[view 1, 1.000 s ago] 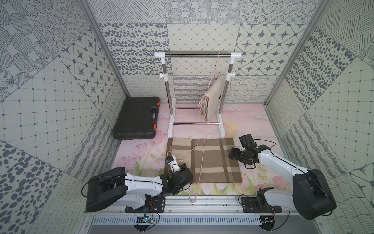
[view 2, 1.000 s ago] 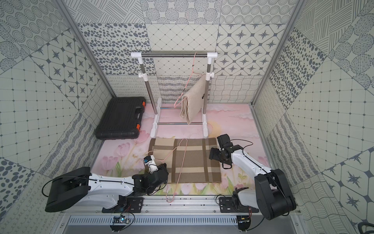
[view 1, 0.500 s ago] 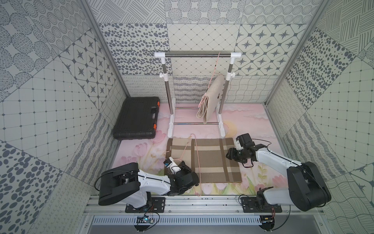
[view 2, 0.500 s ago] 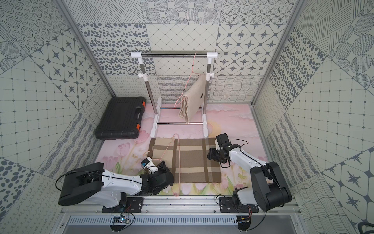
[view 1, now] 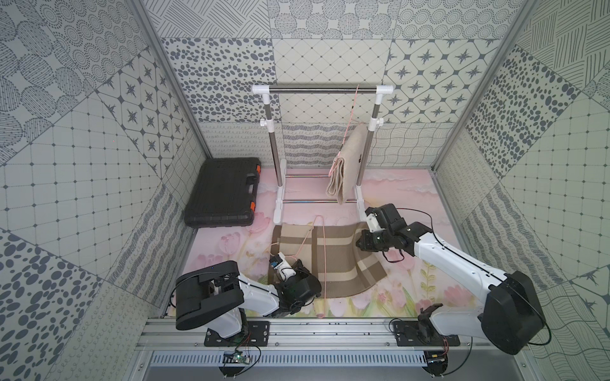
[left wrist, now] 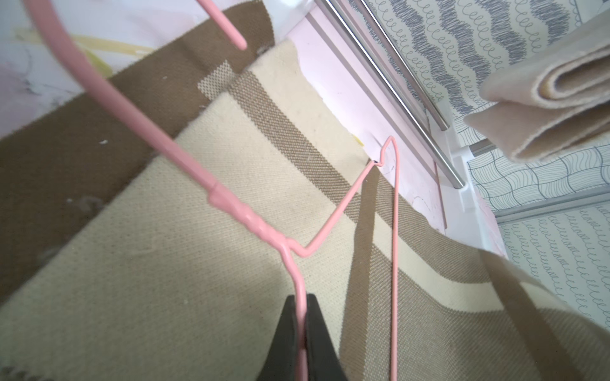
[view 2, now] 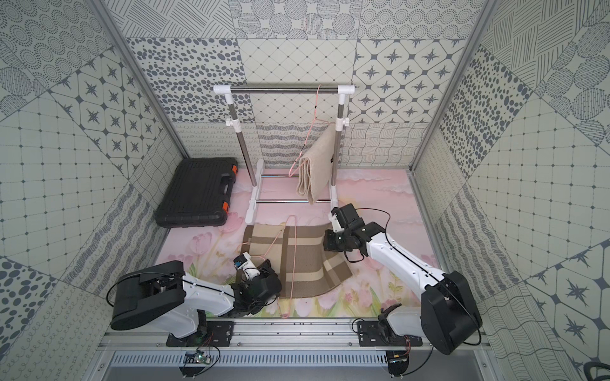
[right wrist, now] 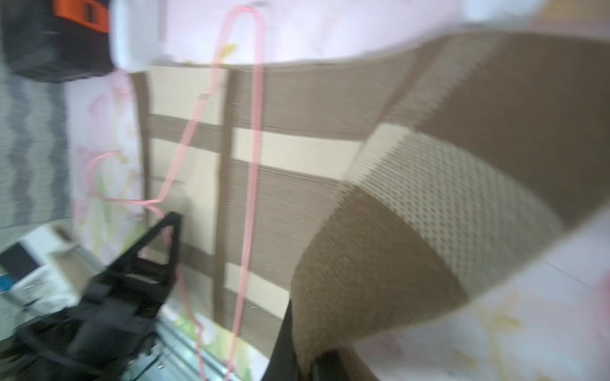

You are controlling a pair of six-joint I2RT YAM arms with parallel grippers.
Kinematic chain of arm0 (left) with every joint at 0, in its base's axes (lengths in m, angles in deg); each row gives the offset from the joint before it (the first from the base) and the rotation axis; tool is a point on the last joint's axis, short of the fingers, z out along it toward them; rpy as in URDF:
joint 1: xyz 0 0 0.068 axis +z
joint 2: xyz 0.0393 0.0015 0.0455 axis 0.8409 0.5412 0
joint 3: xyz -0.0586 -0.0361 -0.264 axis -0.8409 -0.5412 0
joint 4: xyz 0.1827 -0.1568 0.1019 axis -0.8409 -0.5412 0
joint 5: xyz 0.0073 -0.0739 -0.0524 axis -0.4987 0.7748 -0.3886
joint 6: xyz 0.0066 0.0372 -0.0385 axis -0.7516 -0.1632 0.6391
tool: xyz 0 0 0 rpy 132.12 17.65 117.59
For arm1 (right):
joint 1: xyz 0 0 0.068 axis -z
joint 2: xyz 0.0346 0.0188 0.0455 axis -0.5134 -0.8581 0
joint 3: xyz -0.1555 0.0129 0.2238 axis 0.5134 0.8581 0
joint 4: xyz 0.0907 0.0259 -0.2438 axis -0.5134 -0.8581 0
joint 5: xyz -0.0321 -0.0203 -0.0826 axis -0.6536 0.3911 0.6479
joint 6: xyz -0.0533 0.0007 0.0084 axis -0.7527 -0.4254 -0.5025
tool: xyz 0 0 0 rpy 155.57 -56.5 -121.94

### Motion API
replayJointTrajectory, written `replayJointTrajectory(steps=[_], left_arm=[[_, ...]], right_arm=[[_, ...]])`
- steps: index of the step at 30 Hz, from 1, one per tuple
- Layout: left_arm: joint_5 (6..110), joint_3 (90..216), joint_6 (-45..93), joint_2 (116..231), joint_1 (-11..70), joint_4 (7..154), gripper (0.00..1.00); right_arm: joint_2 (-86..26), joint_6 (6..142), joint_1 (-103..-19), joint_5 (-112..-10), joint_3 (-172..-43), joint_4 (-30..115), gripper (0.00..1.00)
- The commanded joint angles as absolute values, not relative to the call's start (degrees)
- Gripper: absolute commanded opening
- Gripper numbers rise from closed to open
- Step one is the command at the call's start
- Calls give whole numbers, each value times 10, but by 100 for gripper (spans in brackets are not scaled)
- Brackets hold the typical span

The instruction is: Hang the scarf on the hanger

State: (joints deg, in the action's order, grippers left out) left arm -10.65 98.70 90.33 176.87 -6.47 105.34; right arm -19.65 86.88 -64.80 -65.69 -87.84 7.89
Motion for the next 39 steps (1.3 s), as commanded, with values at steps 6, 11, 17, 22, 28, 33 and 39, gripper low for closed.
replayJointTrajectory(steps=[6,11,17,22,28,33,39], left_arm=[[-109,993,869,1723,-67,1000,0],[-106,993,868,1721,-68,1000,0],[-105,1001,848,1717,-68,1014,0],[-107,1012,821,1685,-69,1027,0],[-116,1011,805,1653,-71,1052,0],[-113,1008,805,1654,-70,1047,0],[-106,1008,795,1659,-71,1055,0]], right_arm=[[-378,978,-750,-710,-960,282,0],[-469,1043,-772,-734,-925,403,0],[-529,1060,-808,-771,-917,439,0],[-533,1018,-819,-757,-949,350,0],[-481,943,-816,-728,-969,235,58],[-391,916,-777,-719,-960,198,79],[-334,907,-757,-733,-959,167,81]])
